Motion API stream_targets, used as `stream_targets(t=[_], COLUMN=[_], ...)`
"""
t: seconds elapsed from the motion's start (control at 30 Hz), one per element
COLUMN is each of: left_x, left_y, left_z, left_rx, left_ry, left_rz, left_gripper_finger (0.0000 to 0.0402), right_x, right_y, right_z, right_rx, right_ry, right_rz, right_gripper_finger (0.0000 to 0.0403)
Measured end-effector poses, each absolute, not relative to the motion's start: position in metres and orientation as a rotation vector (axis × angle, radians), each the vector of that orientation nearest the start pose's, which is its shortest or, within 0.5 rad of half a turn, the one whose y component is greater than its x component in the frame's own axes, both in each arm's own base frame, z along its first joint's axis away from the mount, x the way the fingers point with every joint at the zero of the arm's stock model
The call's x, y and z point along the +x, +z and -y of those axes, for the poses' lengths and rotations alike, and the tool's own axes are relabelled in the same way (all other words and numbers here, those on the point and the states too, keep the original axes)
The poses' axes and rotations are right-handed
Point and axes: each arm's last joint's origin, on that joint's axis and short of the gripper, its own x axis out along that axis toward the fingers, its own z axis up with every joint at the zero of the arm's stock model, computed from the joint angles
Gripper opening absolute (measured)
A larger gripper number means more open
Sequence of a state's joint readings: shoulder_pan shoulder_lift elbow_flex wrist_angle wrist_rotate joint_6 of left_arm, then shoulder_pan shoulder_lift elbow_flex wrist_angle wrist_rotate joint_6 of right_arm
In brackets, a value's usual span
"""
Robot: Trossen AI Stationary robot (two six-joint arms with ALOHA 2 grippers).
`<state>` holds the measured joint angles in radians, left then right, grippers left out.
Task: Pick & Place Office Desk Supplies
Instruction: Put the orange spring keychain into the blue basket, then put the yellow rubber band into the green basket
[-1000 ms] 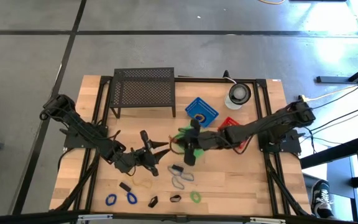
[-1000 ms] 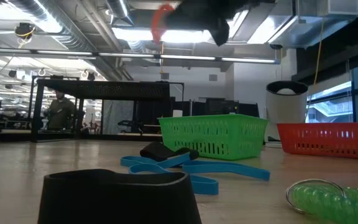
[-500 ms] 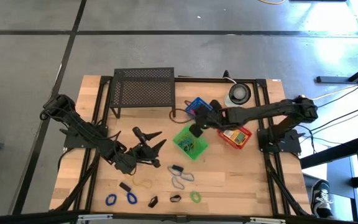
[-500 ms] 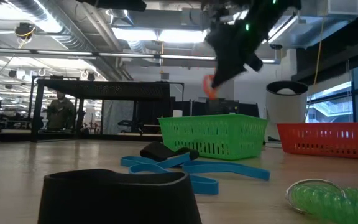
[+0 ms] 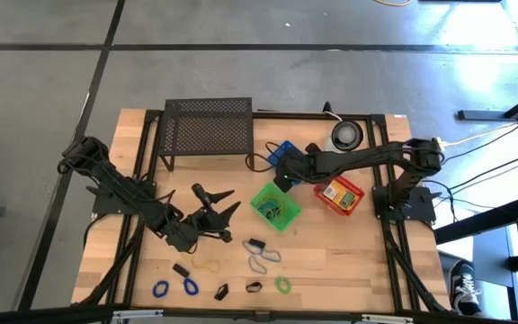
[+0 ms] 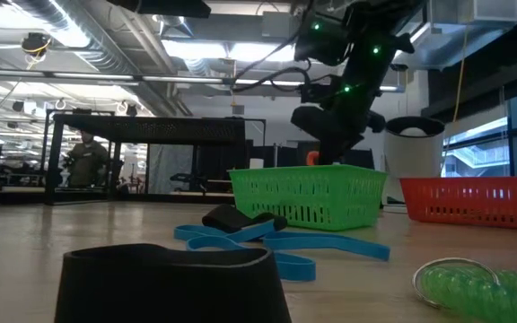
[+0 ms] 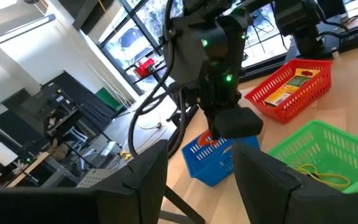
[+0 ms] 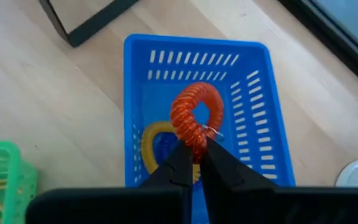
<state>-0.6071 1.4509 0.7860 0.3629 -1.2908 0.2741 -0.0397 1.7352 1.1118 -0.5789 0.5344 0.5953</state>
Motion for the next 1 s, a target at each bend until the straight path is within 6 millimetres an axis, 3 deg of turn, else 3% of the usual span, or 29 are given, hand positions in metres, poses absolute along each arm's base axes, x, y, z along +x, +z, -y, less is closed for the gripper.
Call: stream_targets(t=[0.2, 0.73, 1.0], left_x=[0.255, 0.255, 0.258], left_y=[0.239, 0.239, 0.238], left_z=[0.143, 0.143, 0.145], left_rx=[0.513, 0.487, 0.379], left_ry=[0.653, 0.655, 0.499], left_rz=[-0.273, -0.264, -0.239], left_gripper_finger=[0.0173, 0.0171, 0.0173], right_x=[0.331, 0.331, 0.313], right_y=[0.174, 0.171, 0.207], right_z=[0.031, 0.030, 0.023], right_rx=[0.209, 0.210, 0.356], right_ry=[-0.838, -0.827, -0.688], right_rz=[-1.007, -1.036, -1.047], right_gripper_finger=[0.0031, 0.0161, 0.0177])
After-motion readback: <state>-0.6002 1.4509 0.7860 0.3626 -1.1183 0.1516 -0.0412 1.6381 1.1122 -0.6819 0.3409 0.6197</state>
